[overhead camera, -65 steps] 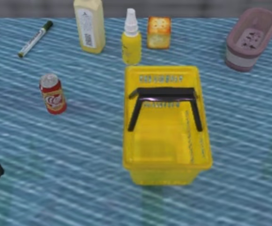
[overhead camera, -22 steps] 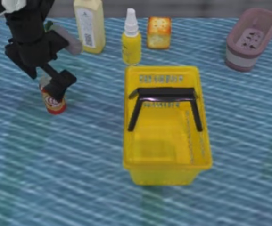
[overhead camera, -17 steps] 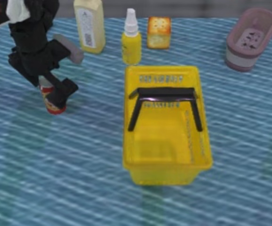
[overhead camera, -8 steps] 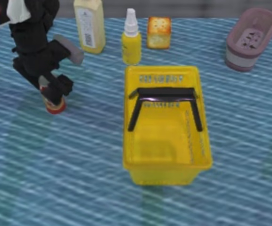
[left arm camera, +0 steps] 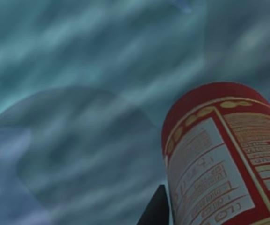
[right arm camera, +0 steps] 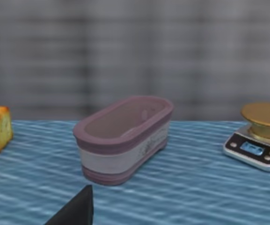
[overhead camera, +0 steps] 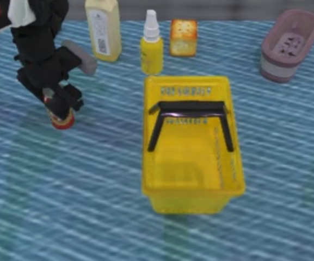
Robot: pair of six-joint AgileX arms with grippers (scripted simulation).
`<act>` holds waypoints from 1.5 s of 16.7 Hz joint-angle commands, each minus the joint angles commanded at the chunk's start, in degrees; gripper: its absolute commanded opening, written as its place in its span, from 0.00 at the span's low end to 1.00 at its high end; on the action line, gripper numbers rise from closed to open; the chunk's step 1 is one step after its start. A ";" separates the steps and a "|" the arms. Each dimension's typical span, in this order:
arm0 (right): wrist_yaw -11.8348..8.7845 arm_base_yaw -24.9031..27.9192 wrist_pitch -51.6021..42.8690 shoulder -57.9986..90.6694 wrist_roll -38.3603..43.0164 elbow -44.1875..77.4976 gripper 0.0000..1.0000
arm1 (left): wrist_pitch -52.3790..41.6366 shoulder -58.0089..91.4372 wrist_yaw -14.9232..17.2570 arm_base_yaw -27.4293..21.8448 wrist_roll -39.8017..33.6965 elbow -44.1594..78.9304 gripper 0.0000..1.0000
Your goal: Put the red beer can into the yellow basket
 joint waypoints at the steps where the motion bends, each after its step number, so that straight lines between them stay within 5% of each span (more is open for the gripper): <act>1: 0.00 0.00 0.00 0.00 0.00 0.00 1.00 | 0.00 0.00 0.00 0.00 0.00 0.00 0.00; 8: 0.00 0.00 0.00 0.00 0.00 0.00 1.00 | 0.00 -0.10 0.01 0.08 0.07 -0.02 0.00; 12: 0.00 0.00 0.00 0.00 0.00 0.00 1.00 | 5.58 -0.66 4.62 -0.66 -1.62 -1.65 0.00; 17: 0.00 0.00 0.00 0.00 0.00 0.00 1.00 | 25.71 -2.39 18.71 -2.23 -7.77 -7.22 0.00; 25: 0.00 0.00 0.00 0.00 0.00 0.00 1.00 | 72.97 -7.71 49.06 -5.27 -22.63 -22.22 0.00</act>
